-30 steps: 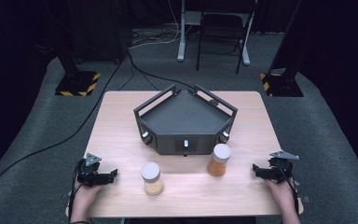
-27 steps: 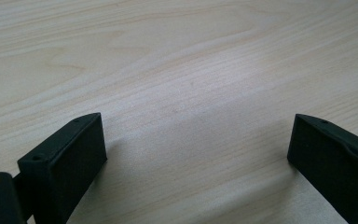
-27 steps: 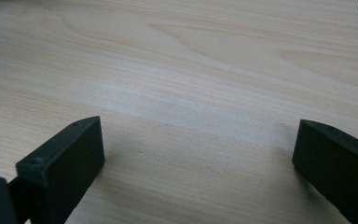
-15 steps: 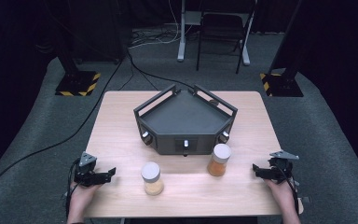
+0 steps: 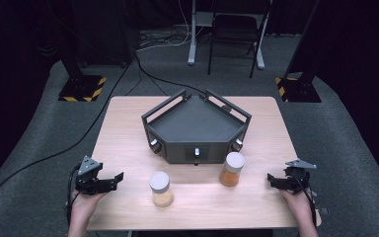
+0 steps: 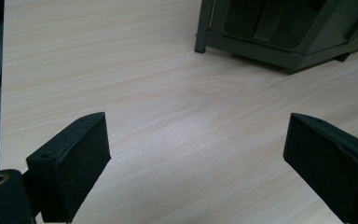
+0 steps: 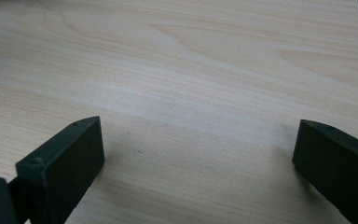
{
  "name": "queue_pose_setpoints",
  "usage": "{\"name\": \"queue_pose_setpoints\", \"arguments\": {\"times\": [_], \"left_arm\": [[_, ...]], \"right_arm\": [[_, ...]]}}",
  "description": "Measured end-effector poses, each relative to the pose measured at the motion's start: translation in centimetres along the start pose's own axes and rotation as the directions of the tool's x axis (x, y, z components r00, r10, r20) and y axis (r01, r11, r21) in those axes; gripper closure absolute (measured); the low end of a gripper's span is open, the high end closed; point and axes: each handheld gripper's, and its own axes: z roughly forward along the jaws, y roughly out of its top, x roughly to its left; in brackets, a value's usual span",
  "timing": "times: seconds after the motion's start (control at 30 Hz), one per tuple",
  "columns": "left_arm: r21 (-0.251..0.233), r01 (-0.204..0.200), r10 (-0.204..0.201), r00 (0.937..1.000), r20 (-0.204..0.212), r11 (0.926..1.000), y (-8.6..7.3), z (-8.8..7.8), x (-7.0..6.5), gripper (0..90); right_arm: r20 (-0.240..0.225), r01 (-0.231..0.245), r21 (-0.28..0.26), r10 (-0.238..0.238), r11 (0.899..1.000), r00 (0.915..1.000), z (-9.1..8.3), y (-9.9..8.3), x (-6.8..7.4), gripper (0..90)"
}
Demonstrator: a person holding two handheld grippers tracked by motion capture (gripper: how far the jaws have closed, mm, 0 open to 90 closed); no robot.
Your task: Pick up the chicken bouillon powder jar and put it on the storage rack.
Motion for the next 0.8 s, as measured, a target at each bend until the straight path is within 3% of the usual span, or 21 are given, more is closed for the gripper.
{"name": "queue_pose_setpoints", "arguments": {"times": [0.3, 0.57, 0.8], "left_arm": [[-0.043, -0.036, 0.038, 0.9989, 0.027, 0.9984, 1.2, -1.4, -1.2, 7.5], [-0.102, -0.067, 0.073, 0.9958, 0.056, 0.9925, 1.8, -2.5, -2.5, 8.0], [-0.136, -0.073, 0.088, 0.9908, 0.104, 0.988, 2.4, -2.9, -3.4, 8.1]], "right_arm": [[0.0, 0.001, 0.0, -0.001, 1.0, 1.0, 0.0, 0.0, 0.0, 1.0], [0.0, 0.001, 0.001, -0.001, 1.0, 1.0, 0.0, 0.0, 0.0, 0.6], [-0.001, 0.001, 0.001, -0.001, 1.0, 1.0, 0.0, 0.0, 0.0, 0.5]]}}
